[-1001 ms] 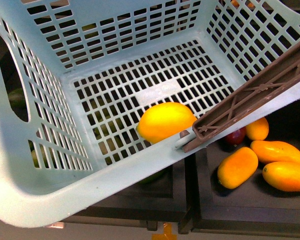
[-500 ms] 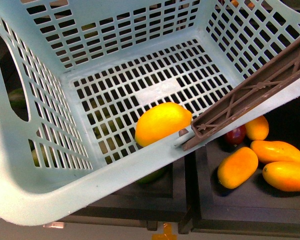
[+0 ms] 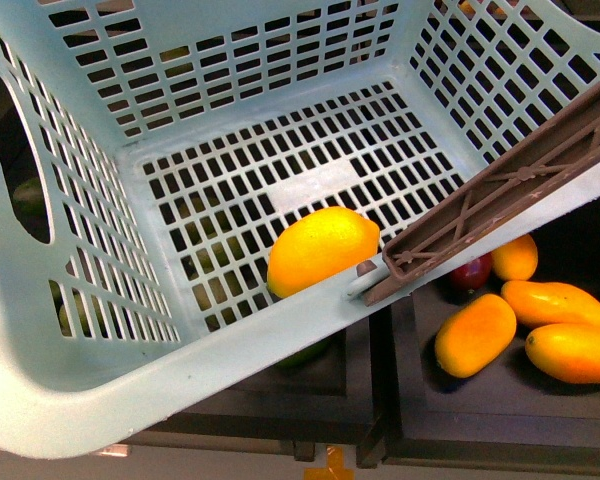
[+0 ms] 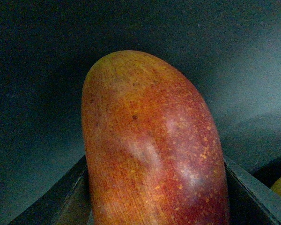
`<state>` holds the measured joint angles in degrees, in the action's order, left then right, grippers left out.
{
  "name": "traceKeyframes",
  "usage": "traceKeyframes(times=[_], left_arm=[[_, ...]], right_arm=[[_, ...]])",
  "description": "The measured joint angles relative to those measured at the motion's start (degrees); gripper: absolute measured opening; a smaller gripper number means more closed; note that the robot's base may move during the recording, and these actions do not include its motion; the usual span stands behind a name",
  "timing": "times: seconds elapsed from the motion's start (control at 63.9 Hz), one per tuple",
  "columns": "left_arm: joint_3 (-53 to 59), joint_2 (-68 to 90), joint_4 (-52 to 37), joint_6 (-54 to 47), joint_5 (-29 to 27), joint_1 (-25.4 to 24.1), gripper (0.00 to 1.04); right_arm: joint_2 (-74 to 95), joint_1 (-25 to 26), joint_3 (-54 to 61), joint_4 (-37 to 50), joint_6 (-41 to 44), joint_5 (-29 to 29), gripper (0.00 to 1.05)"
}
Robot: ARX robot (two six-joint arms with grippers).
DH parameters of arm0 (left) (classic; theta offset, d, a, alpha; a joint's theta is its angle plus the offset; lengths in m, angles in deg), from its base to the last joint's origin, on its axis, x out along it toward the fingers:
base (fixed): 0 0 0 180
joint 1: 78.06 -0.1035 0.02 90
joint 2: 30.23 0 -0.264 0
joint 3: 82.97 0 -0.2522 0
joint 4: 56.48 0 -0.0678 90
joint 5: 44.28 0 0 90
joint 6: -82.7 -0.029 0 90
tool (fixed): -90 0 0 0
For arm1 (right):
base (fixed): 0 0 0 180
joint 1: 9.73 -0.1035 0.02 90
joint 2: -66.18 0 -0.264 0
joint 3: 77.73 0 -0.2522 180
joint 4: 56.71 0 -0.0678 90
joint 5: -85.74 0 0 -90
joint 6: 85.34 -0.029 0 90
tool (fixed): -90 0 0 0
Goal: Pick lemon and mango into basket
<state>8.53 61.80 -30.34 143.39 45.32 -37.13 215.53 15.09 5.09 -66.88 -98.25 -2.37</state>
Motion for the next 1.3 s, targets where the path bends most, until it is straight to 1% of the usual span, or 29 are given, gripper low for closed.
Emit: traceKeyframes(times=[0.188, 0.297, 0.36, 0.516, 0.532, 0.657, 0.719, 0.782, 0.86, 0.985, 1.079, 1.095, 1.173, 1.251, 1.298], left_arm=[[0.00, 0.02, 0.00, 0.00, -0.13, -0.04, 0.15], [0.00, 0.02, 0.00, -0.02, -0.15, -0.02, 0.15], [0.00, 0.00, 0.00, 0.02, 0.00, -0.02, 0.15], [0.00, 0.00, 0.00, 0.02, 0.07, 0.00, 0.15], [0.00, 0.02, 0.00, 0.02, 0.07, 0.00, 0.15], [0.00, 0.00, 0.02, 0.00, -0.02, -0.02, 0.15], [0.00, 0.00, 0.00, -0.02, -0.04, -0.02, 0.15], [0.00, 0.00, 0.02, 0.00, -0.02, -0.02, 0.15], [0.00, 0.00, 0.00, 0.00, 0.00, 0.00, 0.15], [0.00, 0.00, 0.00, 0.00, 0.02, -0.02, 0.15], [0.00, 0.02, 0.00, 0.00, -0.02, -0.02, 0.15], [0.00, 0.00, 0.00, -0.02, -0.02, -0.02, 0.15], [0.00, 0.00, 0.00, 0.00, -0.02, -0.02, 0.15], [0.00, 0.02, 0.00, 0.00, 0.00, -0.02, 0.15], [0.00, 0.00, 0.00, -0.02, -0.02, -0.02, 0.15]], right_arm=[[-4.00, 2.82, 3.45, 0.61, 1.88, 5.31, 0.64], [-9.94, 4.90, 7.43, 1.40, 3.21, 10.43, 0.64], [-13.33, 5.75, 9.49, 2.14, 3.76, 12.33, 0.64], [-25.73, 7.48, 16.70, 4.44, 4.04, 19.06, 0.64], [-28.11, 7.63, 18.05, 4.57, 3.96, 20.48, 0.64], [-39.30, 7.85, 24.28, 4.50, 2.97, 26.47, 0.63], [-49.62, 7.15, 29.29, 3.50, 0.61, 29.92, 0.63], [-58.60, 5.27, 33.18, 2.86, -3.08, 31.19, 0.63], [-69.61, 1.20, 36.76, 2.25, -8.24, 31.21, 0.63], [-80.37, -5.01, 38.49, -0.20, -12.81, 29.40, 0.63], [-86.71, -11.58, 39.60, -2.03, -14.05, 25.66, 0.63], [-87.80, -13.40, 39.87, -2.29, -14.47, 24.61, 0.63], [-89.61, -19.10, 40.83, -2.16, -15.39, 20.96, 0.63], [-88.85, -28.11, 41.94, -1.25, -17.62, 14.84, 0.63], [-87.30, -31.63, 42.12, -0.33, -18.95, 12.02, 0.63]])
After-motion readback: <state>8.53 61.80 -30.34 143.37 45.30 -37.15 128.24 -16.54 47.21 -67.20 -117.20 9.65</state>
